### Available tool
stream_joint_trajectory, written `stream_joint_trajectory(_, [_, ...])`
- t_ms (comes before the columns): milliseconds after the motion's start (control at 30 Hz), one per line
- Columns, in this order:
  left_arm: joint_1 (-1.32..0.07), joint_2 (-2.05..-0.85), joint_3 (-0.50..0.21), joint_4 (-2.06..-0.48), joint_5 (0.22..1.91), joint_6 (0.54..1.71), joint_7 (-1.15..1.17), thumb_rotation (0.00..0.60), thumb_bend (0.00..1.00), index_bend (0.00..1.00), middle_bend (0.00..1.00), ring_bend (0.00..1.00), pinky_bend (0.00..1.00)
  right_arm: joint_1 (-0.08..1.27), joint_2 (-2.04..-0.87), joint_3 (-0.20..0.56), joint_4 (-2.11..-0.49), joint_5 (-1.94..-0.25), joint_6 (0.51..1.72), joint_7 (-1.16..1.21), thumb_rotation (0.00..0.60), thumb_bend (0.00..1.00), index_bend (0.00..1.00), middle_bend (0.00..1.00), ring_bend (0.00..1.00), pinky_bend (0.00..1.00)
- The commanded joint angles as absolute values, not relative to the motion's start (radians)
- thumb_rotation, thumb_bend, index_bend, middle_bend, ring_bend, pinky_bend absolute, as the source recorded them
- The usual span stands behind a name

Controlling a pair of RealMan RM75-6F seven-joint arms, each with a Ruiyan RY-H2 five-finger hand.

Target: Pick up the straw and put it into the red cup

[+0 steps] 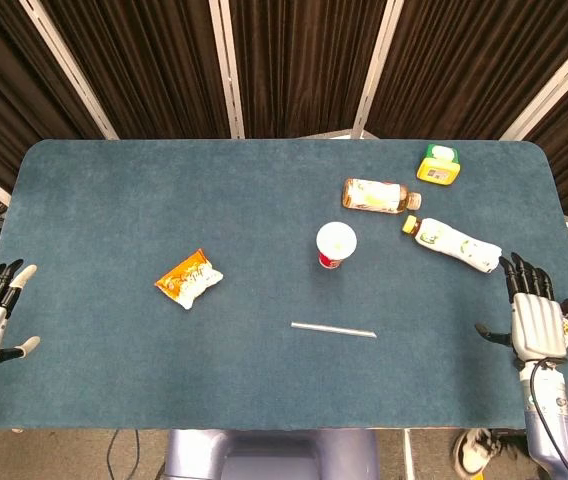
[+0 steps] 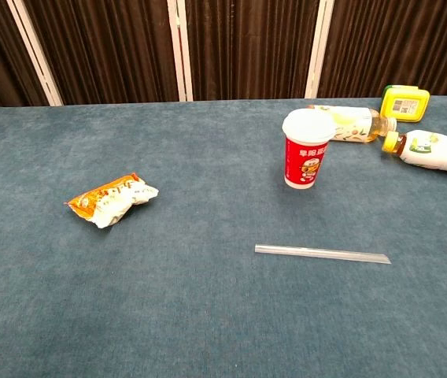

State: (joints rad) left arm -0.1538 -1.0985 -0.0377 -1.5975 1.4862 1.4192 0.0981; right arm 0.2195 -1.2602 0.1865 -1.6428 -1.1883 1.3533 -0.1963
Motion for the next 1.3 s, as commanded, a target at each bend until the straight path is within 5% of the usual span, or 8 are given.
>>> stream_joint_trajectory(33, [-0.154,-1.099,-0.038,-1.597,1.486,1.419,0.098,0.600,0.08,0.00,0.00,0.00,0.00,0.220,-1.261,0.187,-1.642,-1.187,1.353,-0.196,0.600,0.11,0.04,0.00,0.00,0.00])
stream_joint_trajectory(900, [-0.153,-1.100,-0.038,-1.600,1.485,1.421,0.103,0.600,0.08,0.00,0.00,0.00,0.00,0.212,-1.268,0.184,-1.687,-1.223,1.386,-0.189,0.600,0.11,0.05,0.00,0.00,0.00])
stream_joint_trajectory(1300, [-0.154,-1.098,-0.039,-1.603,1.482,1.418,0.103,0.600,0.08,0.00,0.00,0.00,0.00,0.260,-1.316,0.143,-1.763,-1.337,1.326,-0.159,0.600,0.14,0.34,0.03,0.00,0.00])
